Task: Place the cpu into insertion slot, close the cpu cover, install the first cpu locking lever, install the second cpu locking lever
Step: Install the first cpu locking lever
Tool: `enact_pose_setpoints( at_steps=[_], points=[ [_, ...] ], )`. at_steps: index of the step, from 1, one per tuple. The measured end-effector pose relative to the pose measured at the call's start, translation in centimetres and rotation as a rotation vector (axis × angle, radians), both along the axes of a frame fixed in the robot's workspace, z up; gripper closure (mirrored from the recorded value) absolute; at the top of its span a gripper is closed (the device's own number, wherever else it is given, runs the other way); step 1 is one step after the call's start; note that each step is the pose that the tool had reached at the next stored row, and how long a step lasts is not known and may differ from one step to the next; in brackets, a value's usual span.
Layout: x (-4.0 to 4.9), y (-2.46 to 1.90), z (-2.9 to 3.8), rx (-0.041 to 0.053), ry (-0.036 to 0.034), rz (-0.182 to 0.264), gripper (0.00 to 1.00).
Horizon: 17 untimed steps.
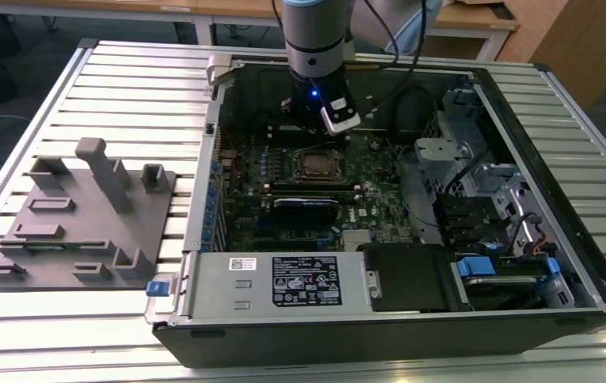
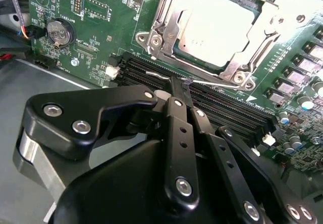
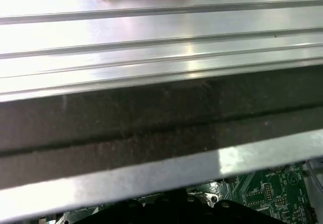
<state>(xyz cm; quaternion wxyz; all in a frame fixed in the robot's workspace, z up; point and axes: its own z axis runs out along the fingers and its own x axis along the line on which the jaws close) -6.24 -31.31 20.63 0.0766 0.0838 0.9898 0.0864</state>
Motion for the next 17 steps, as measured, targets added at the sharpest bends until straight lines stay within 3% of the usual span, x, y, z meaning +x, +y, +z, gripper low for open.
enact_pose_setpoints(
  at_steps=[6,9,12,17],
  points=[
    [0.00,0.00,-0.05,-0.0016,-0.0017,-0.013,0.90],
    [-0.03,0.01,-0.14,-0.0015,-0.0058,-0.016,0.90],
    [-0.21,0.01,-0.26,-0.0015,-0.0132,-0.018,0.90],
    [-0.65,0.04,-0.41,-0.0013,-0.0346,-0.019,0.90]
  ],
)
